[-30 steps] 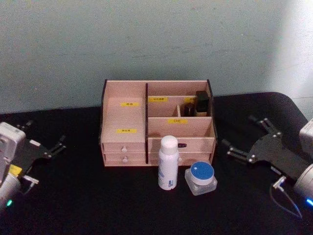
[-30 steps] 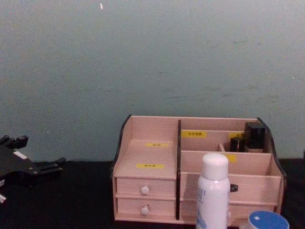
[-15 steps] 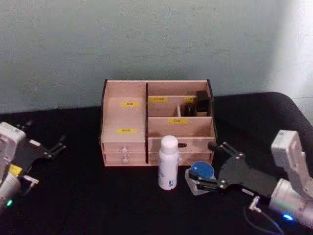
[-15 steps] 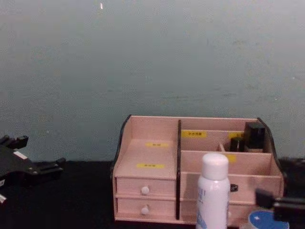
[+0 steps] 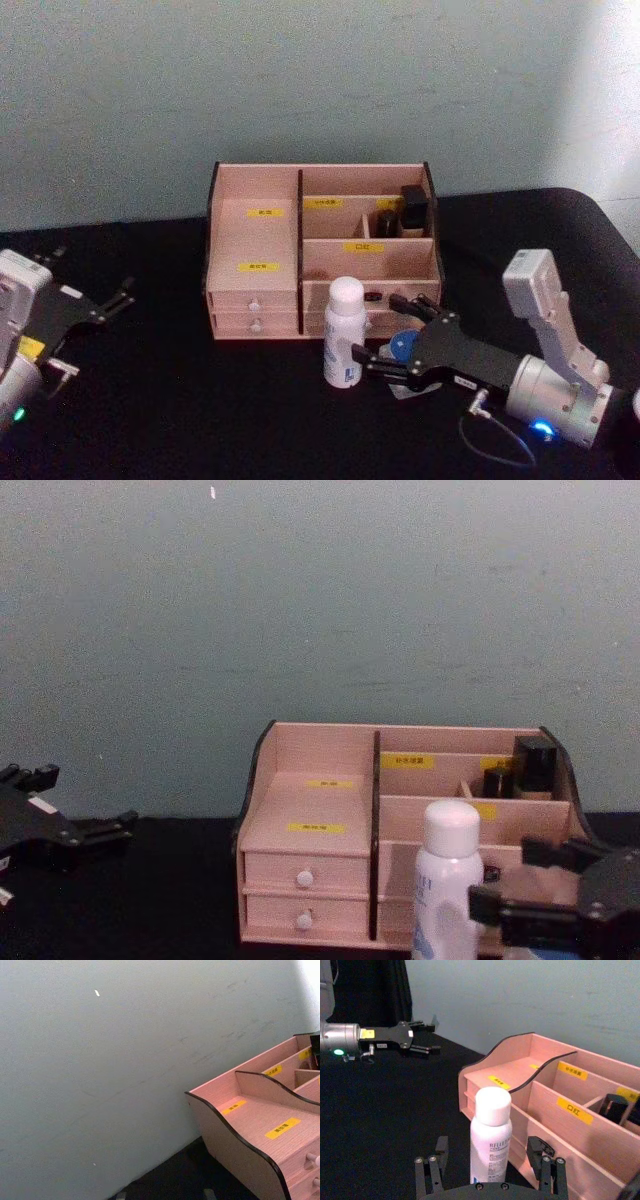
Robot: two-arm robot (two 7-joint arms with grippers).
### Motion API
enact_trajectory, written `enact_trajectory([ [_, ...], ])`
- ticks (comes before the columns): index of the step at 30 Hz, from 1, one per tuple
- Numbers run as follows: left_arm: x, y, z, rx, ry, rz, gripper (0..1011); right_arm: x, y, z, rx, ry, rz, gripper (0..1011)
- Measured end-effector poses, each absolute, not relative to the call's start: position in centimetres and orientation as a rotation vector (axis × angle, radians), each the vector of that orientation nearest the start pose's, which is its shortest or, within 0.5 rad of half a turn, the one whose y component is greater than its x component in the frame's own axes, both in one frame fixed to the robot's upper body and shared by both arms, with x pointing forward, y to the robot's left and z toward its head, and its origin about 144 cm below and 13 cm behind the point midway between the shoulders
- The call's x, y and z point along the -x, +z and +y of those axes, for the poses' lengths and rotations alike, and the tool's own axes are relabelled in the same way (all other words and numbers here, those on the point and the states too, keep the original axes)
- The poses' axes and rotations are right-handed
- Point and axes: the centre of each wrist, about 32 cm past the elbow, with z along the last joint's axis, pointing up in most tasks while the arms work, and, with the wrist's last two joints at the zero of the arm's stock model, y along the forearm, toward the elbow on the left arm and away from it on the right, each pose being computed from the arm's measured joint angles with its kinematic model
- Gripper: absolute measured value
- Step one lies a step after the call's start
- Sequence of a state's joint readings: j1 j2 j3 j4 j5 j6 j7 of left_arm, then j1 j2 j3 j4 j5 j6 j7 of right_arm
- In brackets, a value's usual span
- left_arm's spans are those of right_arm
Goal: Pick up the facial cleanser and watermelon frost from the table and place them into the tiered storage box.
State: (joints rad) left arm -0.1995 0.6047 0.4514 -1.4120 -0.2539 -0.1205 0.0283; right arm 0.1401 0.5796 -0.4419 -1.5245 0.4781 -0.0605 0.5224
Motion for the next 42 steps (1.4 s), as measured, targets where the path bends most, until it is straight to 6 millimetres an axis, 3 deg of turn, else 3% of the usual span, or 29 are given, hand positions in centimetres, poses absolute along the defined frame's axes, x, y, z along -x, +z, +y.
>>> enact_trajectory([
  [20,-48.9,114.0,31.0,-0.304,1.248,-0.285,1001,-49.9,113.8,-25.7,0.193,-0.689,0.012,1002],
  [42,-48.9,114.0,31.0,-0.305,1.248,-0.285,1001,-51.1,113.4,-24.6,0.205,-0.706,0.034,1002],
])
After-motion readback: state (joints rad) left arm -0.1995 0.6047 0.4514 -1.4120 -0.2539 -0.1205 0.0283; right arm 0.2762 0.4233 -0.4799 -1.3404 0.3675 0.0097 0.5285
